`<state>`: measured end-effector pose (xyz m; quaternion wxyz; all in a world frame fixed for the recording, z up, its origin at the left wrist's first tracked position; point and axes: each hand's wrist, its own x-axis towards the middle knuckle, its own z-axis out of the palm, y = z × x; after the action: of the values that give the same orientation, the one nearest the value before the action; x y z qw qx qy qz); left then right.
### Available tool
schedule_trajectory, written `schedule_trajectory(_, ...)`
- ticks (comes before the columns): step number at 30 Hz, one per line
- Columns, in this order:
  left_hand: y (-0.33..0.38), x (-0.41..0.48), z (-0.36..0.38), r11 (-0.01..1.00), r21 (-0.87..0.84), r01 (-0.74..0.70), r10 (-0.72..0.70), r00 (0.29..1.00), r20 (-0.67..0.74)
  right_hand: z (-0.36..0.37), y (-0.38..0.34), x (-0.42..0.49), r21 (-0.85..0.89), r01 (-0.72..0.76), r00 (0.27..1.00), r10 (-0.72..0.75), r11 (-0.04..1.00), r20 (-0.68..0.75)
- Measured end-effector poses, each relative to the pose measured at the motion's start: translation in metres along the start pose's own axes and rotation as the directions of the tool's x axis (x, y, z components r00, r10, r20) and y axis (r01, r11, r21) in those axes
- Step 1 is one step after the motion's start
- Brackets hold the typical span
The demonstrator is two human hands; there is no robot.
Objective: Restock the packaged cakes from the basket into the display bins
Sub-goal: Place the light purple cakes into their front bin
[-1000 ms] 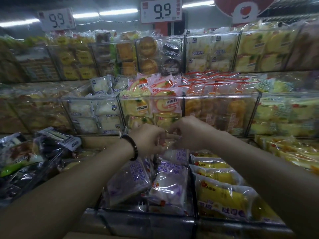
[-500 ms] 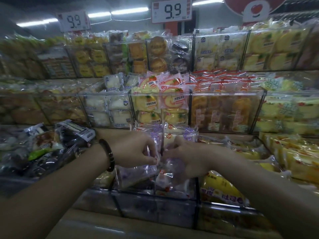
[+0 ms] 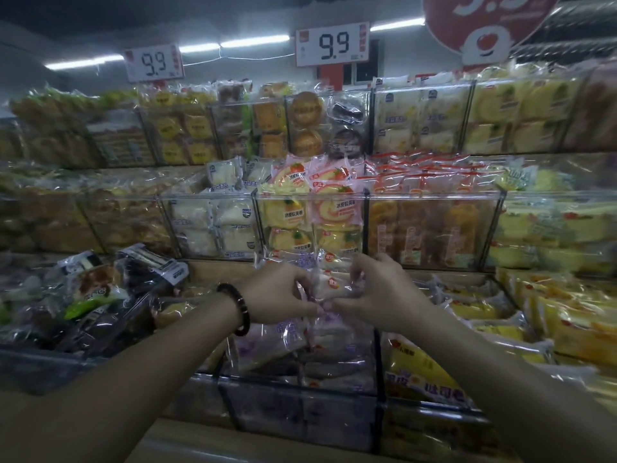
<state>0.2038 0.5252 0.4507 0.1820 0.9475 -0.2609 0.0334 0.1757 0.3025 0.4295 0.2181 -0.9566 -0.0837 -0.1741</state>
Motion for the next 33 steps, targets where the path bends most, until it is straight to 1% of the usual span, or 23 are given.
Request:
schedule_trajectory(1,0.001,0.006,0.0,1.0,0.008,0.005,-0.005,1.0,-0.011,-0.001,0.001,0.001,0.01,-0.022,1.0,0.022,1.0,0.019)
schedule_trajectory(4,0.003,0.023,0.003,0.999,0.028,0.021,-0.019,0.999,-0.045,-0.008,0.01,0.006,-0.007,-0.025,0.994,0.025,1.0,0.111)
schedule_trajectory(5,0.004,0.027,0.003,0.999,0.024,0.031,-0.029,0.997,-0.075,-0.011,0.012,0.007,-0.017,-0.027,0.993,0.029,0.999,0.113)
schedule_trajectory(7,0.008,0.034,0.006,0.999,0.015,0.042,-0.039,0.99,-0.134,-0.015,0.016,0.009,0.001,-0.055,0.996,0.055,0.998,0.065)
schedule_trajectory(10,0.013,0.042,0.009,0.997,0.064,0.045,-0.033,0.985,-0.17,-0.014,0.017,0.006,0.0,-0.062,0.998,0.062,0.998,0.009)
schedule_trajectory(13,0.013,0.042,0.01,0.992,0.116,0.053,-0.036,0.988,-0.148,-0.007,0.015,0.004,-0.018,-0.038,0.999,0.037,0.999,-0.036)
schedule_trajectory(16,0.01,0.038,0.011,0.974,0.218,0.06,-0.04,0.995,-0.096,0.001,0.012,0.005,-0.026,-0.024,1.0,0.024,0.999,-0.014)
schedule_trajectory(19,0.009,0.038,0.015,0.953,0.294,0.078,-0.049,0.993,-0.104,0.001,0.01,0.008,-0.068,-0.003,1.0,0.003,0.998,0.004)
schedule_trajectory(22,0.007,0.04,0.019,0.956,0.279,0.091,-0.059,0.991,-0.121,-0.002,0.005,0.012,-0.12,0.021,1.0,-0.02,0.993,0.009)
schedule_trajectory(24,0.007,0.04,0.02,0.967,0.249,0.059,-0.034,0.994,-0.102,-0.003,0.004,0.016,-0.149,0.024,1.0,-0.022,0.989,0.013)
schedule_trajectory(26,0.007,0.039,0.018,0.989,0.146,0.032,-0.023,0.998,-0.062,-0.005,0.003,0.018,-0.174,0.021,0.999,-0.016,0.985,0.033)
schedule_trajectory(28,0.006,0.041,0.014,0.999,0.05,0.006,-0.003,0.998,-0.064,-0.006,0.001,0.019,-0.196,0.013,0.998,-0.001,0.98,0.064)
schedule_trajectory(30,0.006,0.044,0.014,0.996,0.081,-0.037,0.047,0.992,-0.12,-0.006,-0.001,0.021,-0.209,-0.004,0.996,0.023,0.978,0.087)
schedule_trajectory(33,0.007,0.048,0.025,0.977,0.202,-0.062,0.088,0.989,-0.121,-0.006,-0.004,0.022,-0.223,-0.034,0.991,0.062,0.974,0.121)
